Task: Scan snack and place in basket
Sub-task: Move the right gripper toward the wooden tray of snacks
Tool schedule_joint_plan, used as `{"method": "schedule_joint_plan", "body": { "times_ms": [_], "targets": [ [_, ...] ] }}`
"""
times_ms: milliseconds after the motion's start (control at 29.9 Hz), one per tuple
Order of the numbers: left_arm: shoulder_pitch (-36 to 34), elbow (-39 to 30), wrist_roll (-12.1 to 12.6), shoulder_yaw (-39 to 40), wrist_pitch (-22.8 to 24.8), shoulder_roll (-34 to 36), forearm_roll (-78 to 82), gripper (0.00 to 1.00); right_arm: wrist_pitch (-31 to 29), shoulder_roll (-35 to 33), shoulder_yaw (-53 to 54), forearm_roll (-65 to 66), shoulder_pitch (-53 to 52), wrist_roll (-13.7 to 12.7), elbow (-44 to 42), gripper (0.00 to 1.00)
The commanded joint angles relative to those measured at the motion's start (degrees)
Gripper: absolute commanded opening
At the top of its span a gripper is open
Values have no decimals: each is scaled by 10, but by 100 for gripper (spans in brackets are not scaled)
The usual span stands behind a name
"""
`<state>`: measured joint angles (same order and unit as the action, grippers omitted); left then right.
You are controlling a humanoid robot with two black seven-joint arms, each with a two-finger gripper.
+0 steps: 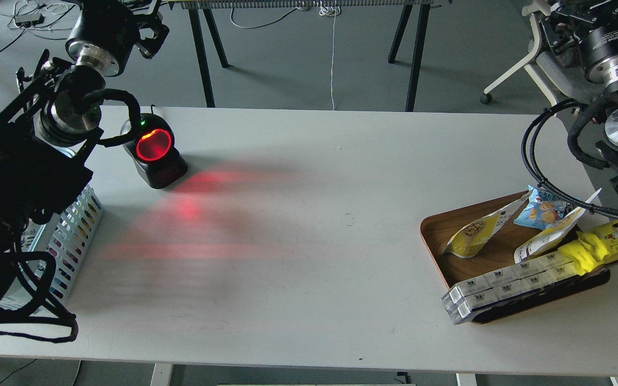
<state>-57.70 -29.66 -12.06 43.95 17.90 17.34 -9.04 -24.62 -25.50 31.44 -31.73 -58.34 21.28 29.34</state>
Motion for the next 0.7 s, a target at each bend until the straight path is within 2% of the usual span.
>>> {"method": "schedule_joint_plan", "body": {
  "times_ms": [0, 167, 267, 468, 668],
  "targets": [
    [0, 0, 5, -2, -1, 2, 1, 100, 0, -3, -1, 0, -3, 3, 1, 98],
    [-2, 0, 5, -2, -2, 3, 1, 100, -5, -10, -4, 5, -5, 3, 6, 98],
    [-4, 0, 6, -2, -5, 4, 1, 100, -28, -30, -4, 38, -22, 3, 7, 98],
    [-4, 0, 7, -3, -8, 6, 0, 100, -34, -81, -4, 191, -89, 3, 33, 98],
    [-5, -3, 6, -1, -8, 8, 0, 100, -34, -136, -12, 344, -138, 4, 119, 98]
  ]
}}
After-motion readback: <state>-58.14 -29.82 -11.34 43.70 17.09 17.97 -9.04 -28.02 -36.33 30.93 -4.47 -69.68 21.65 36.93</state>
